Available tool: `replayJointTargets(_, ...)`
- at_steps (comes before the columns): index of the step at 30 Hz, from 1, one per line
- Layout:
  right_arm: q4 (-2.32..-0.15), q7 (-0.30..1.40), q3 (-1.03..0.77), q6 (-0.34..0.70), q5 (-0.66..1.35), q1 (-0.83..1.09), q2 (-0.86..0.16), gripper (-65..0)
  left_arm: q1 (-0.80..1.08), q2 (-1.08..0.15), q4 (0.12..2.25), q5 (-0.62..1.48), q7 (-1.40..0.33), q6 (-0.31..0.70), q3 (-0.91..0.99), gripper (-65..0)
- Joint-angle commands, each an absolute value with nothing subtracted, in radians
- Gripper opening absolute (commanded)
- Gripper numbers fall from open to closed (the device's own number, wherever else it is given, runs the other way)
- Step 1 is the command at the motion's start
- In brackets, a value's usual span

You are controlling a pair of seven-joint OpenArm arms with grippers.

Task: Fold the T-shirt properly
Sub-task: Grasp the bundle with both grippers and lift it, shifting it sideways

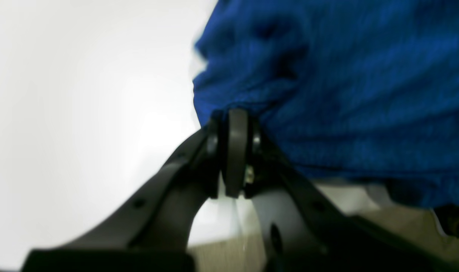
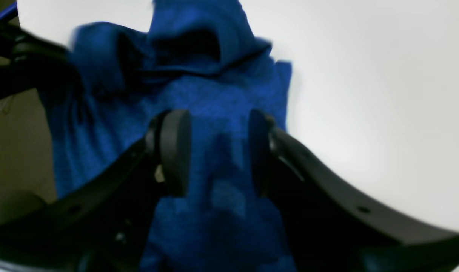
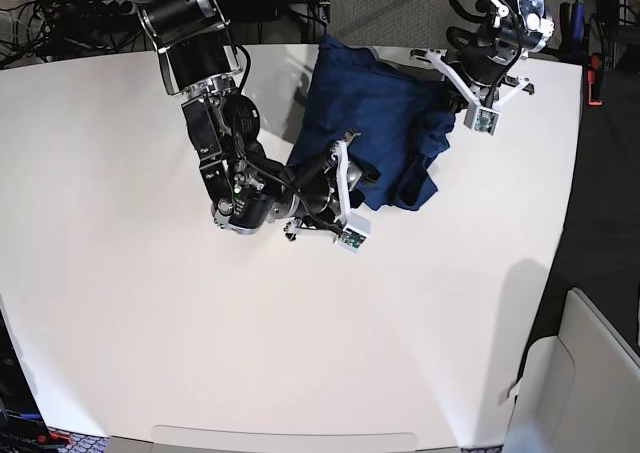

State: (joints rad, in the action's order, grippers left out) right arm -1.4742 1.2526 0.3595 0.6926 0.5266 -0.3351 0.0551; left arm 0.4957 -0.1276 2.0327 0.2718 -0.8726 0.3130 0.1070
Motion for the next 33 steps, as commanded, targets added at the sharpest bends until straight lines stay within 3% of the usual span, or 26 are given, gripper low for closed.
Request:
replayJointTargets(1, -1.483, 1.23, 0.363, 0.698, 0.55, -0.363, 0.077, -39.6, 0.498, -0.13, 2.063, 0.277, -0.86, 0.314, 0.11, -64.7)
replayJointTargets(16, -1.481, 1.228, 0.478, 0.698, 0.552, -0.386, 0.12, -39.6, 0.53, -0.11, 2.087, 0.278, -0.848, 0.314, 0.12, -64.6)
replayJointTargets(26, -1.34, 1.202, 0.526, 0.698, 0.495, -0.387, 0.113, -39.6, 0.503, 0.008, 2.087, 0.278, -0.855, 0.314, 0.364, -64.7)
replayJointTargets(33, -1.328, 1.193, 0.518, 0.698, 0.461, -0.386, 0.111, -39.6, 0.483, 0.024, 2.086, 0.282, -0.862, 0.314, 0.398, -64.6)
